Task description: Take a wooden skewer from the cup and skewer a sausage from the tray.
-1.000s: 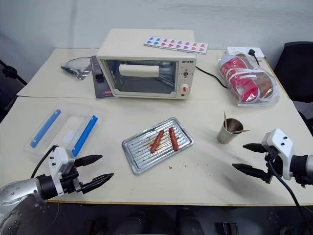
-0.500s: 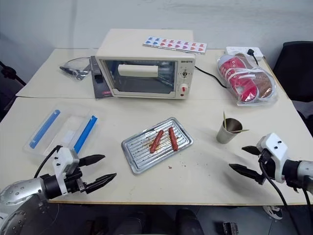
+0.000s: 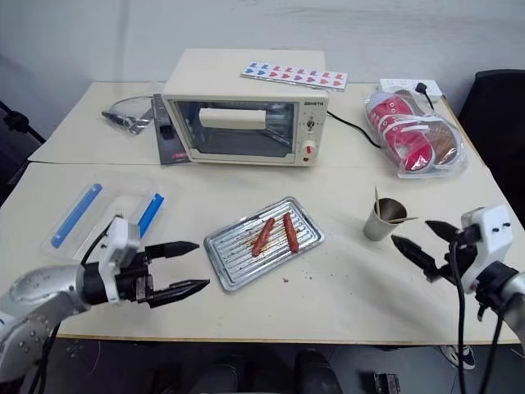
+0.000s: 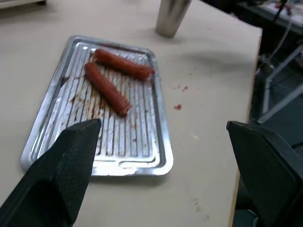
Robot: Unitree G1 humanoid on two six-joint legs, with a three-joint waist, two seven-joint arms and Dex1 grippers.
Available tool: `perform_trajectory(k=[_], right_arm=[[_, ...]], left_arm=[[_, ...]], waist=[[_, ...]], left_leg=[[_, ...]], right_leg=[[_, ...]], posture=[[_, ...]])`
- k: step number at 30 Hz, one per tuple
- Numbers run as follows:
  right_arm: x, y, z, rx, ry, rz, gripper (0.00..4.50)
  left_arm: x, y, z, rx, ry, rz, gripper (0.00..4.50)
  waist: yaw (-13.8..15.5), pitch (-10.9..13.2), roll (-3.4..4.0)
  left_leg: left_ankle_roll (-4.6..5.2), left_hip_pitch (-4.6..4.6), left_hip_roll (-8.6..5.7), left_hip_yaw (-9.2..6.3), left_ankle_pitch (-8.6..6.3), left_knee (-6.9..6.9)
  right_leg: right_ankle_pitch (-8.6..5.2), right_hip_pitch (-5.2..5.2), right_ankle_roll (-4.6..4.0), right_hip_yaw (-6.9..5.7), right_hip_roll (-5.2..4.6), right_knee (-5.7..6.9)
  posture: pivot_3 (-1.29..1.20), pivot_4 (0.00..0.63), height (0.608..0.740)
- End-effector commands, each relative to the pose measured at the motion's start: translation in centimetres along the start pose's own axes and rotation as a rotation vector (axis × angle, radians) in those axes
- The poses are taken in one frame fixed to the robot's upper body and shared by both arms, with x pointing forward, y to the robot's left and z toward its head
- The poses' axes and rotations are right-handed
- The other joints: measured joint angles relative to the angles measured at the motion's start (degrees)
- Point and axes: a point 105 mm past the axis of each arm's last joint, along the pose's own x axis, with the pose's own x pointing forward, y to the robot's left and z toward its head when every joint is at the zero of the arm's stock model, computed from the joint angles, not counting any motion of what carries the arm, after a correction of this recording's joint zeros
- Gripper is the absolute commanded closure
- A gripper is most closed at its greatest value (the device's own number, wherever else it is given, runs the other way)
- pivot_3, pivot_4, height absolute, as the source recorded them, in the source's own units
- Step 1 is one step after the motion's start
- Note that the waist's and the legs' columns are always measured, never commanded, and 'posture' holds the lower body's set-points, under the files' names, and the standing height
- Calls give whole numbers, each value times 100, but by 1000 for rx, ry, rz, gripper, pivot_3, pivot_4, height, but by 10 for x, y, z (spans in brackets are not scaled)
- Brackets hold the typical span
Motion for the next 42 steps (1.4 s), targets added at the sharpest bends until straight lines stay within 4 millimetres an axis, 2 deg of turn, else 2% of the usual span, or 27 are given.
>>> perform_trajectory(k=[1, 7, 11, 12, 13, 21, 28, 31, 36, 42], right_arm=[[4, 6, 21, 55, -111, -27, 0], [20, 10, 16, 85, -100, -55, 0], [25, 9, 12, 116, -111, -93, 0], [26, 10, 12, 125, -119, -95, 376], [27, 11, 12, 133, -125, -96, 490], [28, 19, 9, 154, -139, -93, 2511], [27, 12, 5, 160, -135, -117, 2511], [28, 10, 8, 159, -144, -123, 3036], [30, 13, 12, 136, -147, -112, 4390], [22, 12, 33, 113, -187, -123, 4453]], left_arm=[[11, -9, 19, 31, -24, -128, 18], [33, -8, 18, 88, 1, -178, 18], [40, -11, 21, 107, -11, -204, 18], [41, -10, 22, 109, -13, -206, 0], [41, -10, 22, 110, -15, -207, 0], [43, -9, 22, 122, -14, -207, 0], [45, -7, 22, 113, -30, -194, 0], [46, -5, 23, 116, -34, -193, 0], [47, -3, 22, 119, -33, -196, 0], [48, -1, 23, 126, -46, -184, 0]], waist=[[-7, 0, 0], [-20, -1, 2], [-27, -1, 2], [-27, -1, 2], [-27, -1, 2], [-54, -1, 2], [-61, -1, 2], [-88, -1, 2], [-123, -1, 2], [-124, -1, 2]], left_leg=[[-2, -2, 0, 0, 1, 0], [-2, -4, -1, 2, 2, 0], [-1, -4, -1, 3, 3, 4], [-2, -5, -1, 3, 4, 3], [-2, -5, -1, 3, 4, 3], [-2, -6, -1, 3, 4, 3], [-2, -6, -1, 3, 4, 4], [-2, -6, -1, 2, 4, 4], [-2, -6, -1, 2, 4, 3], [-2, -6, -1, 2, 4, 3]], right_leg=[[0, -2, 0, -1, 1, 1], [0, -5, 1, 2, 2, -2], [0, -5, 1, 3, 2, 2], [0, -7, 1, 3, 3, 3], [0, -8, 1, 3, 3, 3], [0, -8, 1, 3, 3, 3], [0, -8, 1, 3, 3, 4], [0, -8, 1, 3, 3, 4], [0, -8, 1, 2, 3, 5], [0, -9, 1, 3, 3, 4]], posture=[[0, 150, 740], [0, 150, 740], [0, 150, 740], [0, 150, 740], [0, 150, 740], [0, 150, 740], [0, 150, 740], [0, 150, 740], [0, 150, 740], [0, 150, 740]])
